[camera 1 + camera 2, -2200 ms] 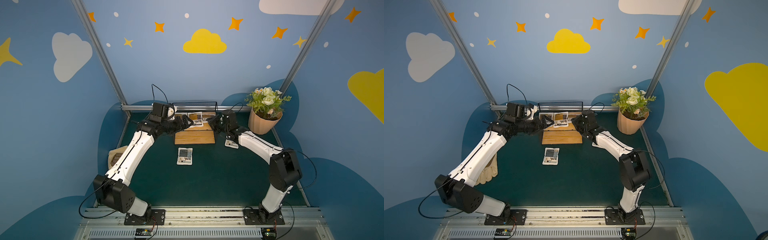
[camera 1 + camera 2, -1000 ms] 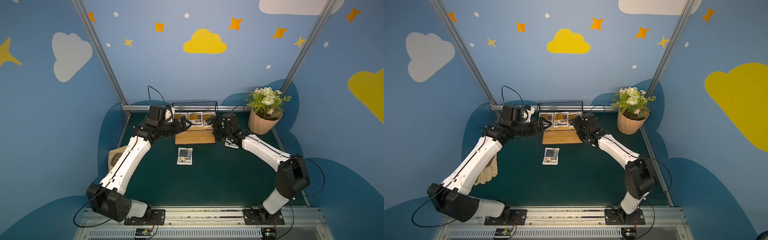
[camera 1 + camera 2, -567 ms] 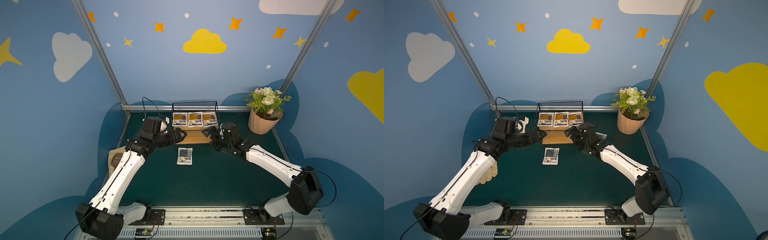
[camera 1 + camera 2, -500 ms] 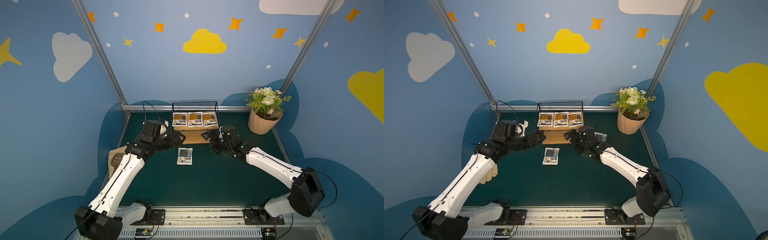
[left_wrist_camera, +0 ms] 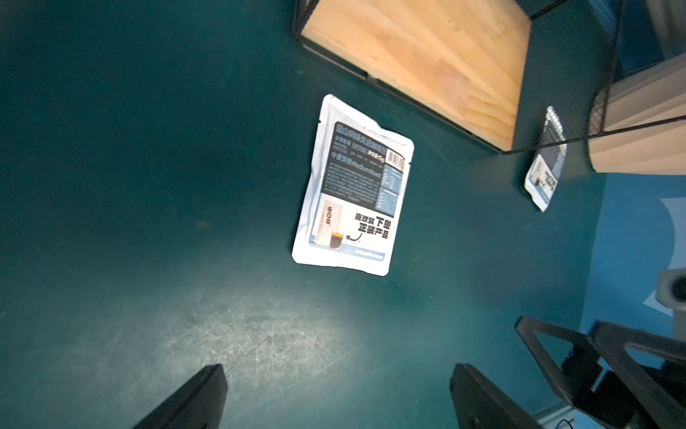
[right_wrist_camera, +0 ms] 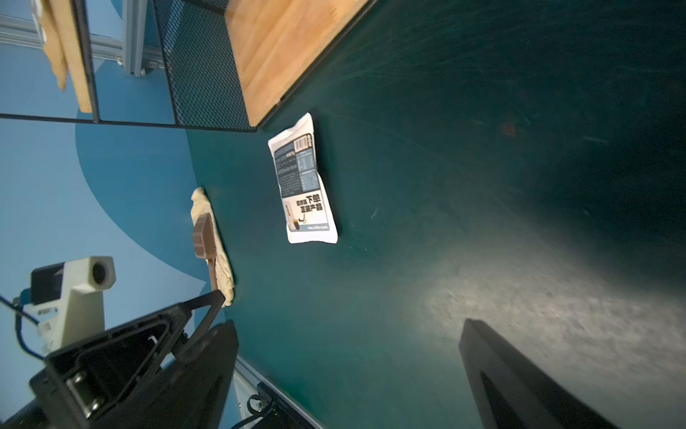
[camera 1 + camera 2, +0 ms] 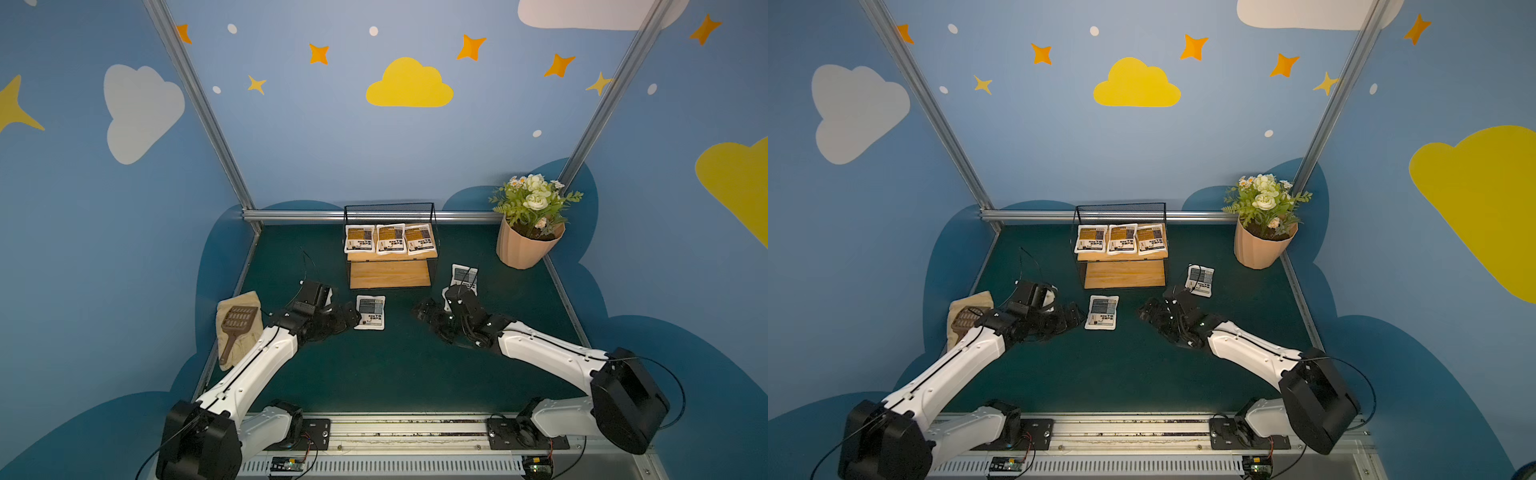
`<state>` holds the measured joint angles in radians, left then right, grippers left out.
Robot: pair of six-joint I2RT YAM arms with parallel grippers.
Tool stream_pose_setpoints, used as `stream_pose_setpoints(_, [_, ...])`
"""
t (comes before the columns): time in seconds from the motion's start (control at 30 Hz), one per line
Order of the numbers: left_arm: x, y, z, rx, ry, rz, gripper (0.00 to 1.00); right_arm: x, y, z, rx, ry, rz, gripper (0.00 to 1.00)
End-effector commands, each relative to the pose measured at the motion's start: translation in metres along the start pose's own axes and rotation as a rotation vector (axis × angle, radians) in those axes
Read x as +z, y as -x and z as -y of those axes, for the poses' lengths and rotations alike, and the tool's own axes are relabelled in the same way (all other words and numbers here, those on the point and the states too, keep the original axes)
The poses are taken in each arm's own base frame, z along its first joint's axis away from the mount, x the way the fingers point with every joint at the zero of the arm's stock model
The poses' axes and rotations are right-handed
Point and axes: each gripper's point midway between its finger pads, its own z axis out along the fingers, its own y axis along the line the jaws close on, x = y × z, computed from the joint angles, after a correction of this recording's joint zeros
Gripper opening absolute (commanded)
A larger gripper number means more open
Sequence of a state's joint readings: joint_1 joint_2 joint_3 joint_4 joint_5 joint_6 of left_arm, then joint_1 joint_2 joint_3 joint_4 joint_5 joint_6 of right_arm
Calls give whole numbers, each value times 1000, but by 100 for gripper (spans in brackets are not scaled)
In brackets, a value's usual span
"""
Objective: Place the bagged coffee beans on the shelf by color
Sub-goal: Adjust the bagged coffee beans at the center of the board.
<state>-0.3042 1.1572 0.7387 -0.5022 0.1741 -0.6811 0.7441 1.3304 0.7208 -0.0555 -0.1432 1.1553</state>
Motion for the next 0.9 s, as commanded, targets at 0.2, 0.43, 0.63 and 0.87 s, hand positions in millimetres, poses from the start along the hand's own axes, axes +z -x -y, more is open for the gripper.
stream_pose_setpoints(0.2, [51, 16, -4, 14, 39, -4, 100, -16, -9, 42, -1, -64, -18, 99])
stream_pose_setpoints(0.43, [81, 23, 12, 79, 51, -31, 100, -22, -4, 59, 7, -68, -46, 98])
stream_pose_setpoints(0.63, [104, 16, 21, 106, 65, -84, 100, -24, 7, 73, 39, -77, -47, 99])
stream_pose_setpoints(0.87, [119, -22, 44, 171, 43, -158, 100, -20, 25, 77, 53, -71, -39, 99])
